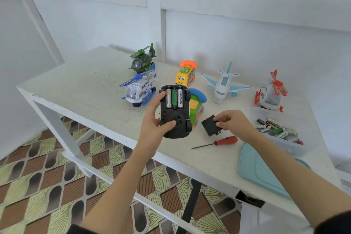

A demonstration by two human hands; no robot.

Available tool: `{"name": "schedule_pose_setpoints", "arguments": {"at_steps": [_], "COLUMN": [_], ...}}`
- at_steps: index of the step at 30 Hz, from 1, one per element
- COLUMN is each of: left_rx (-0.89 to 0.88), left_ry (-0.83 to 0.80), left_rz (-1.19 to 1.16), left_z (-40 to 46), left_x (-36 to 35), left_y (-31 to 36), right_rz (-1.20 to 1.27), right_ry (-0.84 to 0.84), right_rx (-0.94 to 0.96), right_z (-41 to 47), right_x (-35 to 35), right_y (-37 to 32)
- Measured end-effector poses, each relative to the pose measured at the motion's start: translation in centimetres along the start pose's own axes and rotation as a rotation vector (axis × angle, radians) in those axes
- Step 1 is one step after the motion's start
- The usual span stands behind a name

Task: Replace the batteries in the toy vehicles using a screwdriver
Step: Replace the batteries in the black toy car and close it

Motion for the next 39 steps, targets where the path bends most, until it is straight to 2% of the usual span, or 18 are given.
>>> {"name": "schedule_pose_setpoints", "arguments": {"at_steps": [9,15,25,39], "left_rx": [-0.024,0.009,0.032,0.016], "left_ry": [-0.002,-0.068,-0.095,-0.052], "left_rz": [-0.038,-0.064,-0.041,0.010], "left_z": [1.9,1.9,1.0,0.7], "left_x": [-1.7,-4.5,-5.5,-5.2], "left_y": [-0.4,-0.5,-0.9,-0.8], "right_rz": [0.370,0.548,0.599,0.633], "right_ry": [0.088,0.070,0.112,0.149], "right_rx": [0.105,0.158,0.132,0.039], "right_z": [-2.7,-3.9,-3.6,-3.8], "right_x": [6.7,6.1,3.5,2.7], "right_y": [-4.2,-8.0,-9.3,-9.2]}}
Point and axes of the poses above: each hand's wrist, its own z-axis towards the middle knuckle, its own x-axis out of the back of the hand, y = z × x, the point moved 7 cm from there along z, towards the middle knuckle, and after that the axes turned 9 degrees about -z, right-handed, at the moved point
